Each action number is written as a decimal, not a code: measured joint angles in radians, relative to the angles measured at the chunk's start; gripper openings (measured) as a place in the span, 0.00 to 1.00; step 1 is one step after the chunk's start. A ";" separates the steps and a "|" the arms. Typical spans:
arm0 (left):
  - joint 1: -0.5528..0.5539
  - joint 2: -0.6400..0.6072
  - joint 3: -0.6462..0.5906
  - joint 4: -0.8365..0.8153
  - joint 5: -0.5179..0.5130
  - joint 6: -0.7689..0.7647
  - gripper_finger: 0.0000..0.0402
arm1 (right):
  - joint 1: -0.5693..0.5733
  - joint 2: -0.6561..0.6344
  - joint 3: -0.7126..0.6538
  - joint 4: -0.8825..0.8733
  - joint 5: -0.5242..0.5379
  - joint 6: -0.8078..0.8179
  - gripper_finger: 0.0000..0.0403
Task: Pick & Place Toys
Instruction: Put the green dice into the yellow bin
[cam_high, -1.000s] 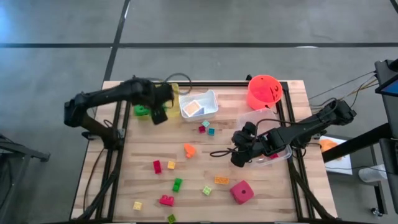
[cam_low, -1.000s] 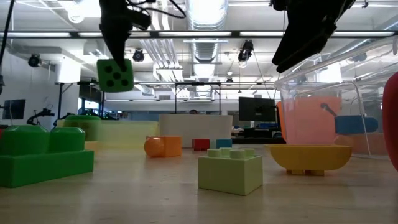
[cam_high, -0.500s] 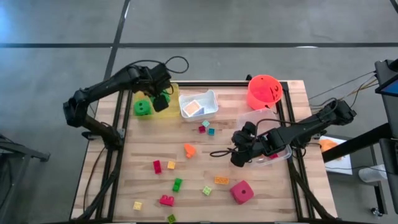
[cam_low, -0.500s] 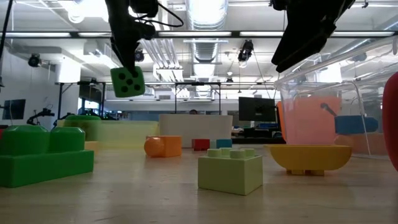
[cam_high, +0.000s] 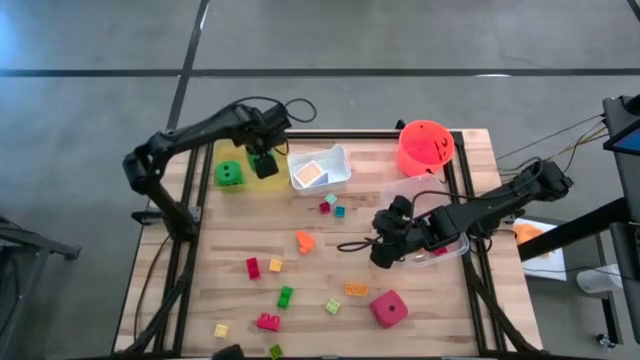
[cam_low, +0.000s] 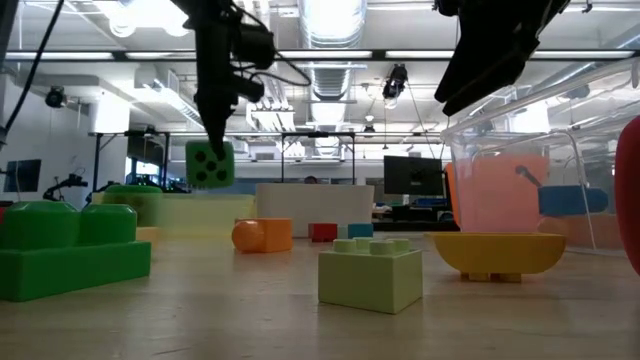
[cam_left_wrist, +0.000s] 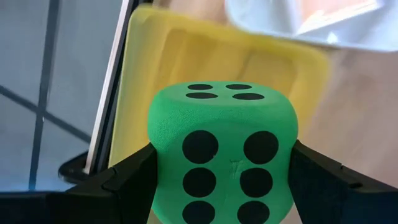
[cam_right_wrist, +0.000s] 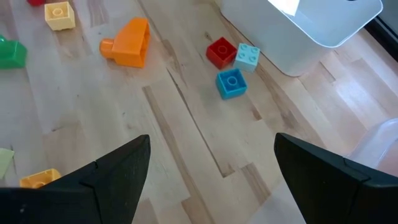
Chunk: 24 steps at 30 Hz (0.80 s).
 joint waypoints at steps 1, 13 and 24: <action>0.010 0.007 0.000 -0.004 -0.001 0.000 0.73 | 0.000 0.000 0.000 0.001 0.000 0.000 0.84; 0.084 -0.004 -0.013 -0.022 0.063 0.037 0.73 | 0.015 0.000 -0.007 0.005 -0.003 0.000 0.84; 0.115 -0.118 -0.235 0.159 0.051 0.072 0.73 | 0.018 0.000 -0.008 0.006 -0.004 0.000 0.84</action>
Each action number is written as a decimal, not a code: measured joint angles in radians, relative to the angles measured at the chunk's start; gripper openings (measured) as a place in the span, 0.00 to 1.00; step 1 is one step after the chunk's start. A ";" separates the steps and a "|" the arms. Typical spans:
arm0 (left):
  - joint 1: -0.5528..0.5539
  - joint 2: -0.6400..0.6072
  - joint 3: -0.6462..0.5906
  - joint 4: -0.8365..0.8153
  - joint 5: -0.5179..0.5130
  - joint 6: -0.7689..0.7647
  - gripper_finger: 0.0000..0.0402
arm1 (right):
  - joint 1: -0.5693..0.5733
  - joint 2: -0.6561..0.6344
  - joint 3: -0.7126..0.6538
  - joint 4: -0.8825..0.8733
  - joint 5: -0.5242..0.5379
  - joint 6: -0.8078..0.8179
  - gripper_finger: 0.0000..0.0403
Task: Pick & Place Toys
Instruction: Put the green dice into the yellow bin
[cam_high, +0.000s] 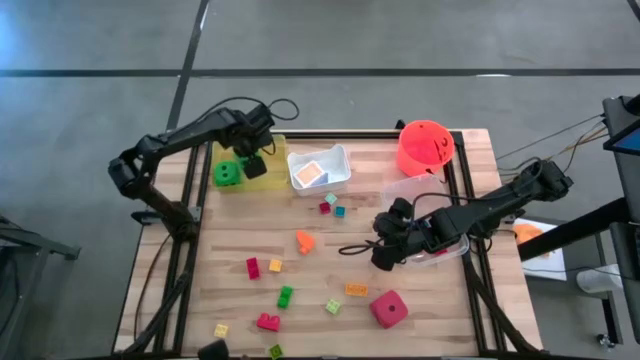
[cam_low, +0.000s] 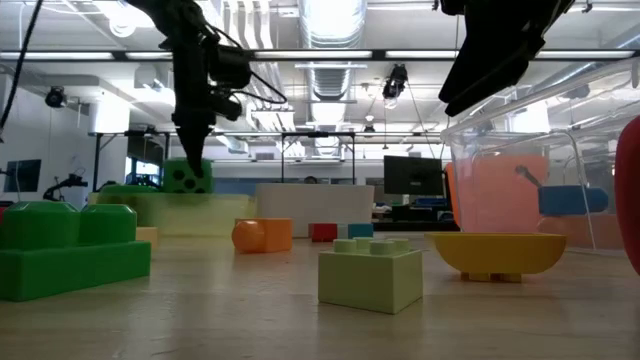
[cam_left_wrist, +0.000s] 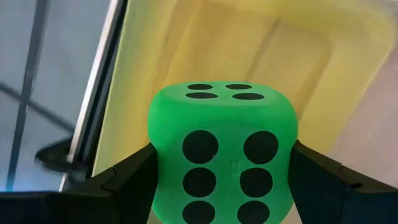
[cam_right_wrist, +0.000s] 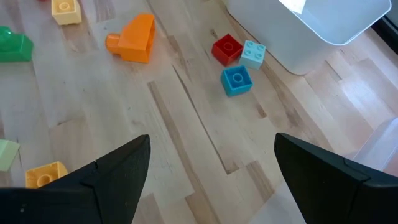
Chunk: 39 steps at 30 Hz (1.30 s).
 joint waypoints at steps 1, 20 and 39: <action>0.000 -0.015 -0.015 0.023 0.012 0.009 0.73 | 0.000 0.000 0.000 0.001 0.000 0.000 0.84; 0.003 -0.066 -0.160 0.025 0.011 0.051 0.73 | 0.000 0.000 0.000 0.006 0.000 0.011 0.84; 0.002 -0.070 -0.277 0.095 0.014 0.063 0.73 | 0.000 0.000 0.000 0.004 -0.002 0.008 0.84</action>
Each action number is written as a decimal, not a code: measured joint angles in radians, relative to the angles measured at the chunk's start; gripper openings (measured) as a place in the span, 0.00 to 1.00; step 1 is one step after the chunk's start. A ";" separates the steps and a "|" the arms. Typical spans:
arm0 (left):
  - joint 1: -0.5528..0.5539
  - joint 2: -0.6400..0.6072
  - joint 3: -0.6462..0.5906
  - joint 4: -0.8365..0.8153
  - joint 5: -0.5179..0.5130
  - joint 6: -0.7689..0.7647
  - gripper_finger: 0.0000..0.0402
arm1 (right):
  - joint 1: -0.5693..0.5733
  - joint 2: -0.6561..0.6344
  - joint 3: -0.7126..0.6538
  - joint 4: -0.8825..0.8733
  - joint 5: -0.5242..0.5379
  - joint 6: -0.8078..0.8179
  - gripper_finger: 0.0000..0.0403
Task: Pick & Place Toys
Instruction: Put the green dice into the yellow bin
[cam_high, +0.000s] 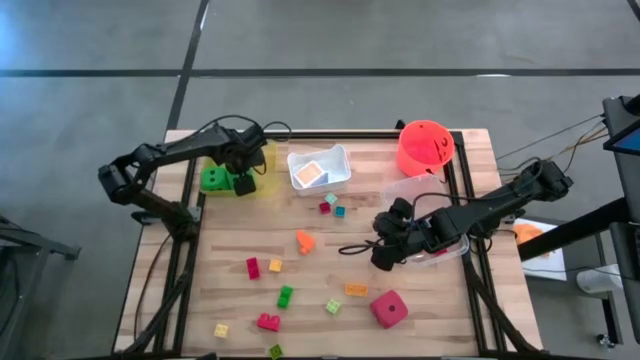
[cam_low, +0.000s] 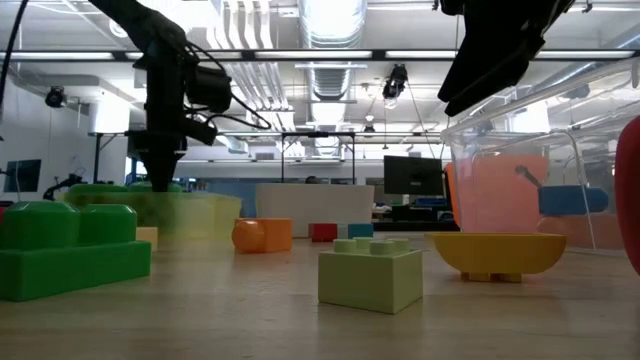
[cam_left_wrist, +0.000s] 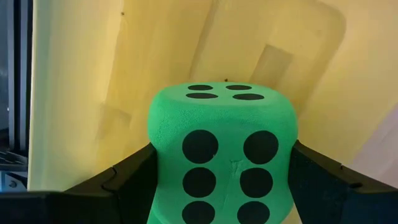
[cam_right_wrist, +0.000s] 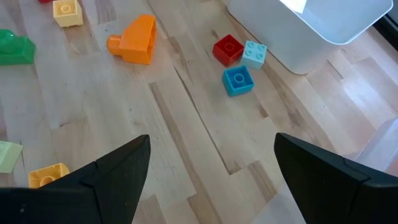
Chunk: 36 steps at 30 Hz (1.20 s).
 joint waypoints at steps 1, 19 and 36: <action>0.000 0.000 -0.005 0.003 0.000 0.000 0.73 | 0.000 0.000 0.000 0.000 0.000 0.000 0.84; -0.001 -0.007 -0.017 0.019 -0.006 -0.050 0.98 | 0.000 0.000 0.000 0.000 -0.003 0.003 0.84; -0.001 -0.008 -0.017 0.020 -0.061 -0.057 0.99 | 0.000 0.000 0.000 0.000 -0.003 0.003 0.84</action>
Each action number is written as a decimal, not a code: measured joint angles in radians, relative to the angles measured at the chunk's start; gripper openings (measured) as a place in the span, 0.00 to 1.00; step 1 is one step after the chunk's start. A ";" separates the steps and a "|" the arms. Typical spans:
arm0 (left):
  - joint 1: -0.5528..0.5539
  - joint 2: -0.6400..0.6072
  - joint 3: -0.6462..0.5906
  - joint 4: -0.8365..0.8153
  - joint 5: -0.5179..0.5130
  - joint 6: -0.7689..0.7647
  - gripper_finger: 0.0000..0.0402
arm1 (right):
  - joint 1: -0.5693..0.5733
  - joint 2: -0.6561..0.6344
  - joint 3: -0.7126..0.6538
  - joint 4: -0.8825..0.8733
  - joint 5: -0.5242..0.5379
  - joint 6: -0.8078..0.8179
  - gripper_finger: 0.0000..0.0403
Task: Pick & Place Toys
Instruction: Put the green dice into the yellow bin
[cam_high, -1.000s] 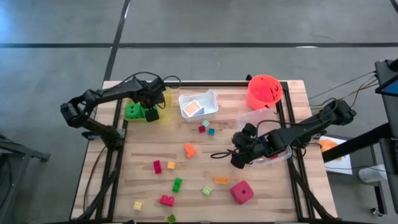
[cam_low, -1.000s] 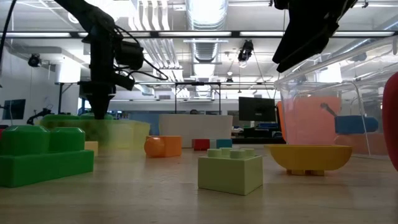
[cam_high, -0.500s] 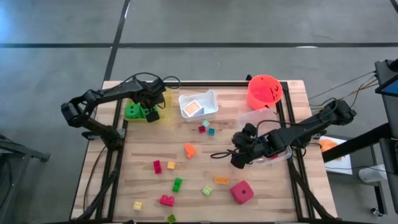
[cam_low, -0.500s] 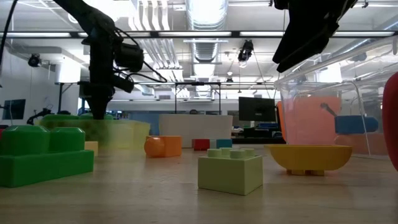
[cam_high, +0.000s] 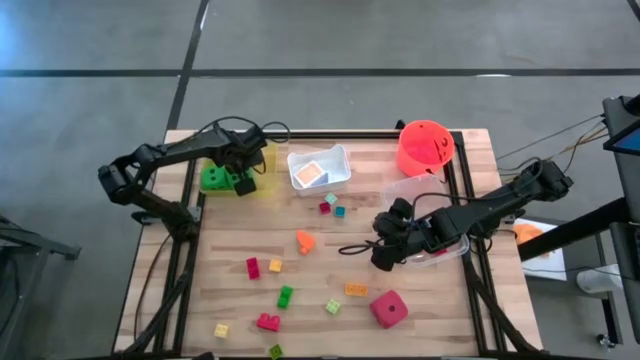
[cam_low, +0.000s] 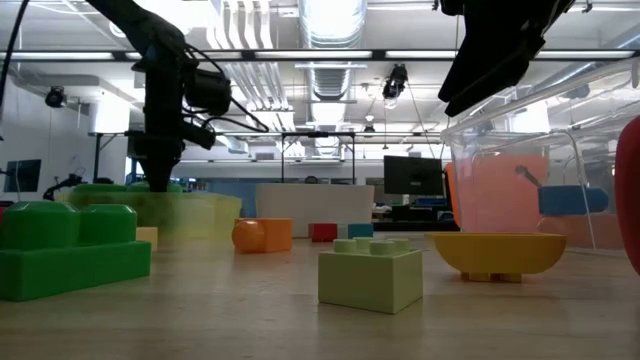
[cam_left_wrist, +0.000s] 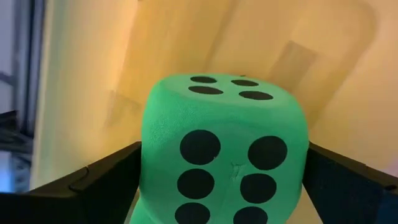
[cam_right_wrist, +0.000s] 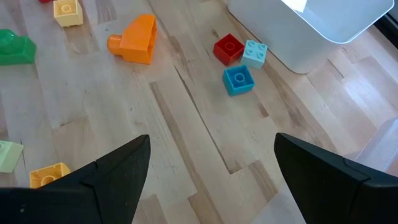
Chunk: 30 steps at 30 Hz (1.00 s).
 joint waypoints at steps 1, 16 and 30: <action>0.000 0.000 0.002 0.000 -0.009 -0.001 0.99 | 0.000 0.000 0.000 0.000 0.000 0.000 0.84; -0.006 -0.001 0.044 -0.064 0.023 -0.024 0.99 | 0.002 0.000 0.000 0.000 -0.001 0.000 0.84; -0.008 -0.002 0.046 -0.110 0.055 -0.090 0.99 | 0.004 0.000 0.000 -0.002 -0.003 0.000 0.84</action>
